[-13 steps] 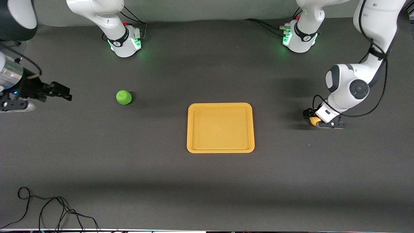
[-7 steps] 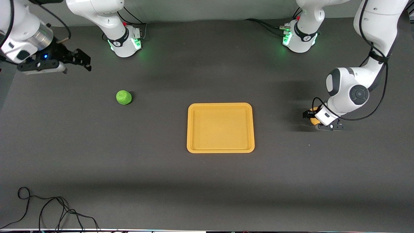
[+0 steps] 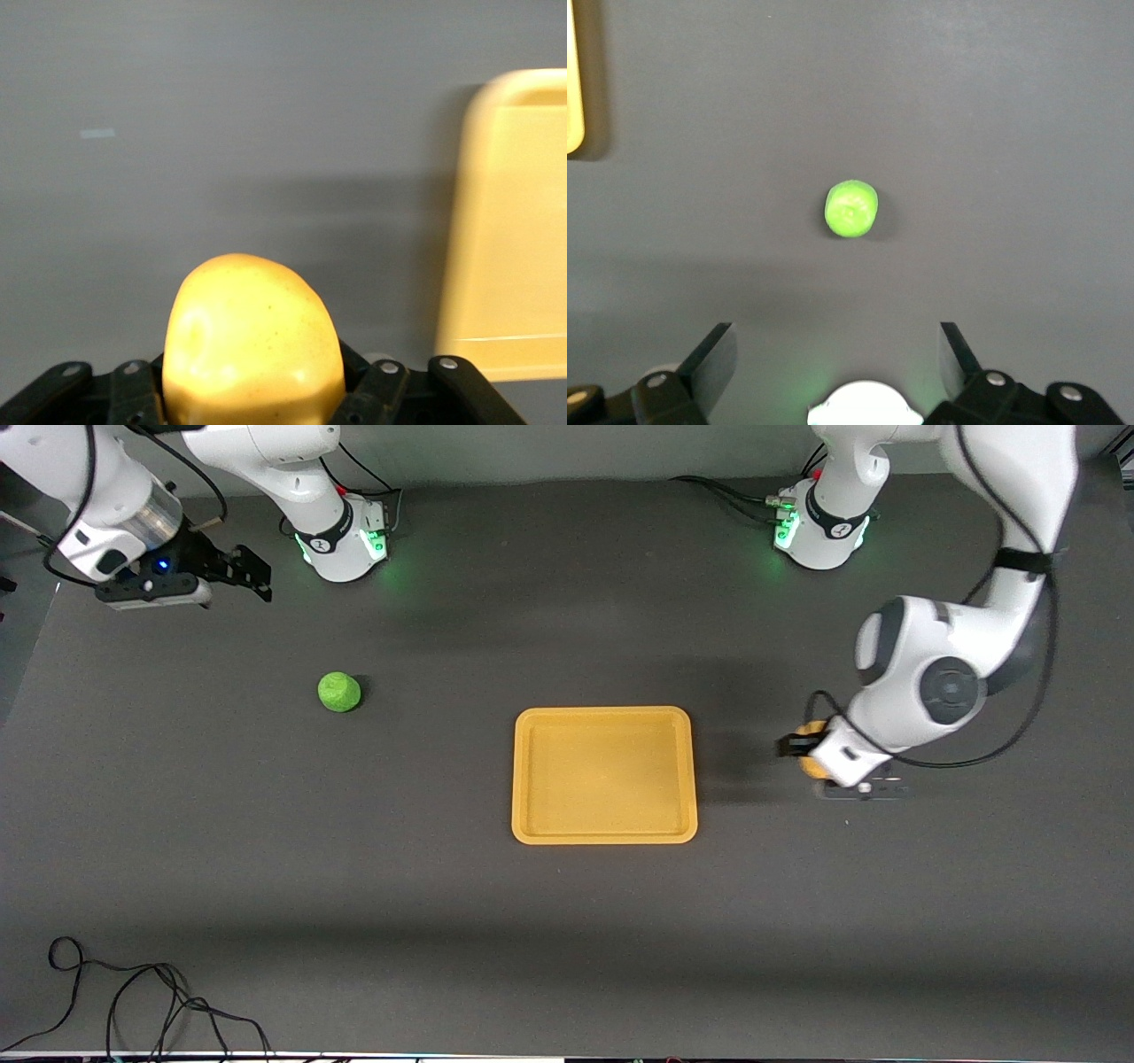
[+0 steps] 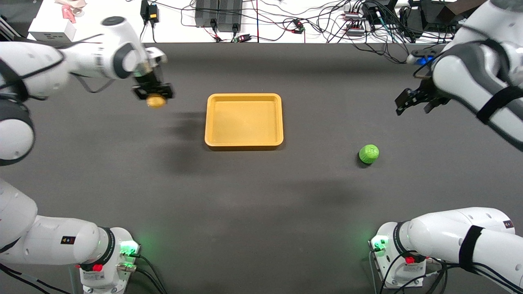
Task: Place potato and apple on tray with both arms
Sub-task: 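Carry the potato to the tray while the right gripper reaches the apple, then release the potato on the tray while the right gripper grasps the apple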
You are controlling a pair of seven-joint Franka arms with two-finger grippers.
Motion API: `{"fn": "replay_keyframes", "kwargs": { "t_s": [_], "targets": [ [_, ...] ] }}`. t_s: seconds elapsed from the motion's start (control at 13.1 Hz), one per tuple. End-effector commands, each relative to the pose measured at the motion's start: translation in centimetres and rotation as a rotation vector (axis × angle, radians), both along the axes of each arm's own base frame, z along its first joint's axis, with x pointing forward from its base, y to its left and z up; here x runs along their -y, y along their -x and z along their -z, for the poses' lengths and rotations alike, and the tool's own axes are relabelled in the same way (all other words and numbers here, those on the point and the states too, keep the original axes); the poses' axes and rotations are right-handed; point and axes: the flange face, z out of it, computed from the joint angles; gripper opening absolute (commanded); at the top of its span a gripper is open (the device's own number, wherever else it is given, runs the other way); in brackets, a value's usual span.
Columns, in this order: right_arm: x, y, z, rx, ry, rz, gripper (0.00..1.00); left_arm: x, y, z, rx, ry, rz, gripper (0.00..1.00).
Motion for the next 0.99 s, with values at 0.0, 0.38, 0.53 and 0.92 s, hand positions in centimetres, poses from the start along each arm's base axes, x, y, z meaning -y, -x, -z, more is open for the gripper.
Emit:
{"fn": "replay_keyframes", "kwargs": {
  "t_s": [0.0, 0.38, 0.53, 0.92],
  "targets": [
    [-0.3, 0.3, 6.0, 0.031, -0.008, 0.020, 1.00, 10.5, 0.5, 2.9, 0.060, 0.076, -0.032, 0.00],
    [-0.4, -1.6, 16.4, 0.063, -0.010, 0.026, 1.00, 16.2, 2.3, 7.8, 0.124, 0.063, 0.009, 0.06],
    [-1.3, -1.8, 20.1, 0.095, -0.015, 0.015, 1.00, 16.1, 2.4, 8.8, 0.110, 0.015, 0.016, 0.19],
    [-1.2, -1.1, 28.5, 0.138, -0.013, 0.027, 1.00, 16.7, 2.0, 9.1, 0.132, -0.018, 0.048, 0.99]
  ]
}}
